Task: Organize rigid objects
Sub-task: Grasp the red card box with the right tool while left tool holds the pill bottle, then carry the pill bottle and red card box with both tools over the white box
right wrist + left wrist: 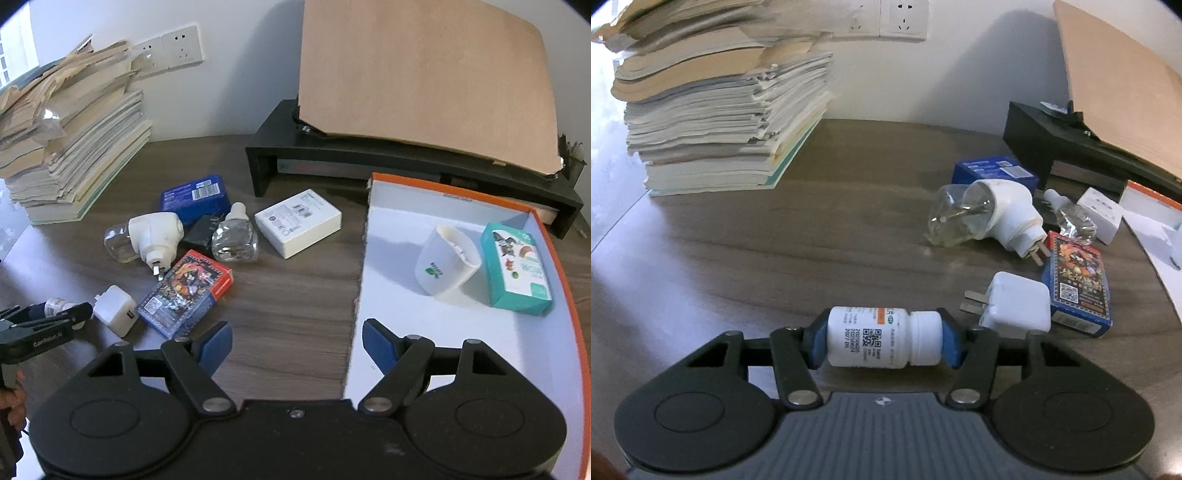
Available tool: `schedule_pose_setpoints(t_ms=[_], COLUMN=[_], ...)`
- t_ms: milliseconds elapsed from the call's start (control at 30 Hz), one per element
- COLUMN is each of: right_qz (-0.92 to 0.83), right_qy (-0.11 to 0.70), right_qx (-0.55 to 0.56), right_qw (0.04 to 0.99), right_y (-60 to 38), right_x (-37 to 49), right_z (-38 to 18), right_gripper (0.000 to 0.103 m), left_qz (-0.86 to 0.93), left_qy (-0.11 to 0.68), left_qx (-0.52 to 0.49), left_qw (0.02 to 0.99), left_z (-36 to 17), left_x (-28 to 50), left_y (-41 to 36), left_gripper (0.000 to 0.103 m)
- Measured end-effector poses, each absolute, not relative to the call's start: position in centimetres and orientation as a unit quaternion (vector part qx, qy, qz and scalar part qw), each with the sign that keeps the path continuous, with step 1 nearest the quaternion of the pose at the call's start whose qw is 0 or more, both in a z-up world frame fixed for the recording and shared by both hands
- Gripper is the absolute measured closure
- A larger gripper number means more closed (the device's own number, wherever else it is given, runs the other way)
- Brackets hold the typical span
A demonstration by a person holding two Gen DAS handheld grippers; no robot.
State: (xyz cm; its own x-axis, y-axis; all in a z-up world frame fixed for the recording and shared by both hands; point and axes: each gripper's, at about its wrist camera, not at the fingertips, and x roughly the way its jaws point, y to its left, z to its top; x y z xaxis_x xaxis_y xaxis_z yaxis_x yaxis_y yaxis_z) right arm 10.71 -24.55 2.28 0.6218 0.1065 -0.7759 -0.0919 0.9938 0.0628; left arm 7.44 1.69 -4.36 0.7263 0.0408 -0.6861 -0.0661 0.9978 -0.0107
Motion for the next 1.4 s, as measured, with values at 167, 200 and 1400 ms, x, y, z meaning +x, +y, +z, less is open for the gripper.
schedule_pose_setpoints(t_ms=[167,200,1400], right_qz=[0.078,0.087,0.082], right_qy=[0.439,0.44,0.387], right_qx=[0.018,0.021,-0.007], right_qw=[0.895,0.893,0.919], right_y=[-22.6,-22.2,-21.5], right_x=[11.9,12.2,12.4], right_z=[1.2,1.0,2.4], right_gripper=[0.012,0.012,0.032], left_qz=[0.019,0.017,-0.02], left_qy=[0.368,0.367,0.344], left_qx=[-0.037,-0.044,-0.096], left_qw=[0.929,0.929,0.934], left_z=[-4.0,-3.7,0.7], left_x=[7.5,7.4,6.5], left_y=[2.5,2.7,-2.0], left_gripper=[0.045,0.045,0.045])
